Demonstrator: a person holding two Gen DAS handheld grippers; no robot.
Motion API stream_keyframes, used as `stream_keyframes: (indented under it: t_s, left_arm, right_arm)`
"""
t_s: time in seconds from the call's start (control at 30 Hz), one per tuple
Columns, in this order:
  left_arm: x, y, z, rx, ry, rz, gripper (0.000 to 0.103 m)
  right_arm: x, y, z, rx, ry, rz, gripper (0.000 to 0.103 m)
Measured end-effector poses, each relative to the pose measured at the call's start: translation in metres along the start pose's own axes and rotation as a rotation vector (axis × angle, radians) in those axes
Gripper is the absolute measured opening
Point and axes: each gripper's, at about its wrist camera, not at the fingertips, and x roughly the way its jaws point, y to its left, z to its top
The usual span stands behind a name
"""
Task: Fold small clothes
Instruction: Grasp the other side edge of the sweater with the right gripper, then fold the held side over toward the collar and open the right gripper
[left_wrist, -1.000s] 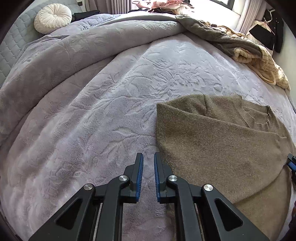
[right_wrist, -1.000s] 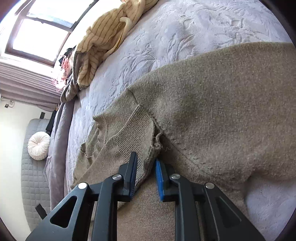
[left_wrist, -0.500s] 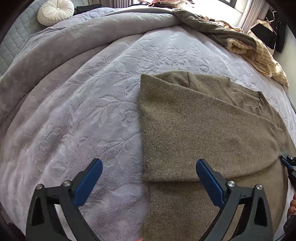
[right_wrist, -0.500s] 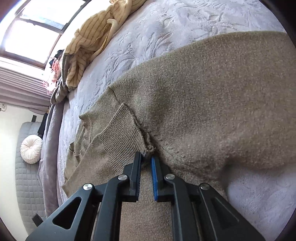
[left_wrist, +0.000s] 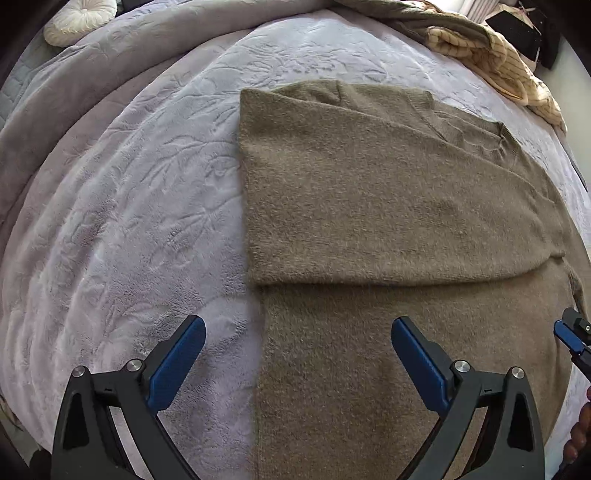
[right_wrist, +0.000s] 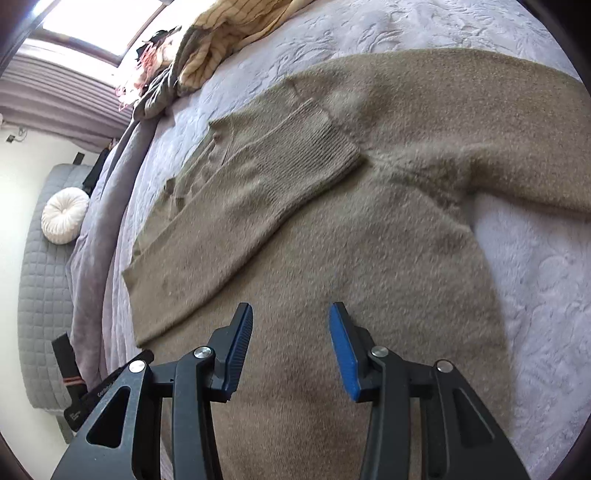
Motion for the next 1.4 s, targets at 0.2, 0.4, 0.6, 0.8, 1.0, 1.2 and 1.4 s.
stream_keyframes:
  t_s: [0.2, 0.4, 0.6, 0.8, 1.0, 1.2, 1.4]
  left_arm:
    - [-0.019, -0.053, -0.007, 0.100, -0.016, -0.059, 0.101]
    - [-0.024, -0.141, -0.010, 0.197, -0.027, -0.142, 0.101]
    - [-0.025, -0.223, -0.010, 0.255, -0.013, -0.215, 0.101]
    - [-0.019, -0.262, -0.012, 0.289, -0.017, -0.168, 0.101]
    - [-0.020, -0.263, -0.018, 0.289, -0.031, -0.161, 0.101]
    - [-0.023, -0.241, -0.009, 0.248, -0.061, -0.153, 0.101]
    - [-0.027, -0.205, 0.009, 0.202, -0.093, -0.135, 0.101]
  right_arm:
    - [-0.013, -0.020, -0.014, 0.060, 0.020, 0.084, 0.047]
    - [-0.068, -0.081, -0.001, 0.140, -0.109, 0.011, 0.047]
    - [-0.136, -0.184, 0.008, 0.404, -0.290, -0.042, 0.047]
    - [-0.173, -0.260, 0.006, 0.655, -0.454, 0.036, 0.047]
    - [-0.179, -0.289, 0.019, 0.788, -0.608, 0.270, 0.047]
    - [-0.164, -0.279, 0.041, 0.815, -0.573, 0.423, 0.006]
    - [-0.152, -0.206, 0.087, 0.574, -0.520, 0.487, 0.006]
